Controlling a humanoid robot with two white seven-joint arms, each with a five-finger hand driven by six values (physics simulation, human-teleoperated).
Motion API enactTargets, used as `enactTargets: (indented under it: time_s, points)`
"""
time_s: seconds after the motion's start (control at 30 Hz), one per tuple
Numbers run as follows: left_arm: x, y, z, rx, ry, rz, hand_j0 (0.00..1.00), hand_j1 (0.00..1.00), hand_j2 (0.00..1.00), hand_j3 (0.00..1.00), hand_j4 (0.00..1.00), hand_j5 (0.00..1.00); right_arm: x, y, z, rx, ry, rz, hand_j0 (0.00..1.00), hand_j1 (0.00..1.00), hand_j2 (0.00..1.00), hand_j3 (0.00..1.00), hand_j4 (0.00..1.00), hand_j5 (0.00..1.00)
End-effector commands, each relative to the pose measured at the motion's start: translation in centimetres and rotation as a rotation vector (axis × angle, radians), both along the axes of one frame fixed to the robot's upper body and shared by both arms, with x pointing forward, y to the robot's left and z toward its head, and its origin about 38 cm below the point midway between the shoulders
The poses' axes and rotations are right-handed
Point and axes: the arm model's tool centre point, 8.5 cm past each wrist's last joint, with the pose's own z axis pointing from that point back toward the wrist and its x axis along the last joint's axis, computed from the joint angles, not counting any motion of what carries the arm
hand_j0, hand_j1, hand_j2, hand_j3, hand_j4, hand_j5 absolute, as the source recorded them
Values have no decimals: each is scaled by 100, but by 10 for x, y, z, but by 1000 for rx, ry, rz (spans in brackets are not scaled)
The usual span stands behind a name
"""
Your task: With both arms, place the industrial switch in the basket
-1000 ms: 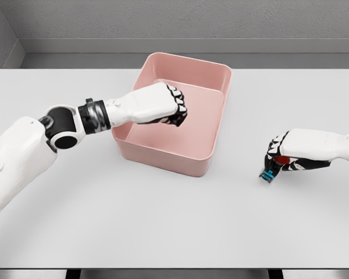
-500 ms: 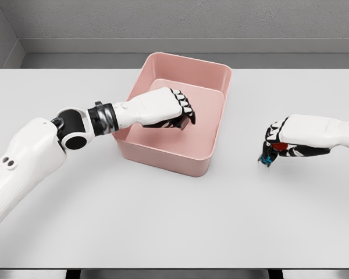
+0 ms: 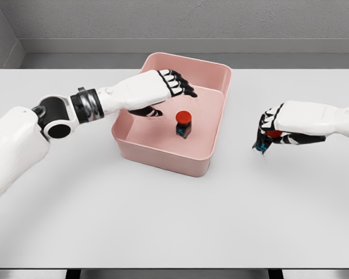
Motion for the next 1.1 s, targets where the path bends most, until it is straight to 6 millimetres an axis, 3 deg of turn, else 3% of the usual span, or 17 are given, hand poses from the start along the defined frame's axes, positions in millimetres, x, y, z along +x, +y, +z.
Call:
enactTargets:
  time_s: [0.0, 0.13, 0.23, 0.33, 0.4, 0.77, 1.07]
  points:
    - [-6, 19, 16, -40, 6, 1, 100, 100, 100, 100, 100, 100, 1, 4, 0, 14, 3, 5, 49, 49, 49, 49, 49, 49]
    - [-43, 76, 55, 21, -49, -13, 100, 100, 100, 100, 100, 100, 4, 8, 7, 24, -18, 14, 49, 49, 49, 49, 49, 49]
    - [-53, 113, 57, 98, -50, 41, 100, 100, 100, 100, 100, 100, 7, 12, 12, 30, -31, 21, 49, 49, 49, 49, 49, 49]
    - [-61, 112, 58, 118, -54, 24, 100, 100, 100, 100, 100, 100, 9, 14, 17, 35, -45, 26, 49, 49, 49, 49, 49, 49]
    - [-71, 124, 65, 162, -68, 27, 100, 100, 100, 100, 100, 100, 9, 15, 21, 48, -35, 30, 49, 49, 49, 49, 49, 49]
    - [-75, 120, 72, 153, -90, 14, 100, 100, 100, 100, 100, 100, 16, 33, 36, 83, -75, 68, 49, 49, 49, 49, 49, 49]
    - [-82, 117, 57, 148, -53, 0, 100, 100, 100, 100, 100, 100, 19, 44, 45, 104, -95, 92, 48, 48, 48, 48, 48, 48]
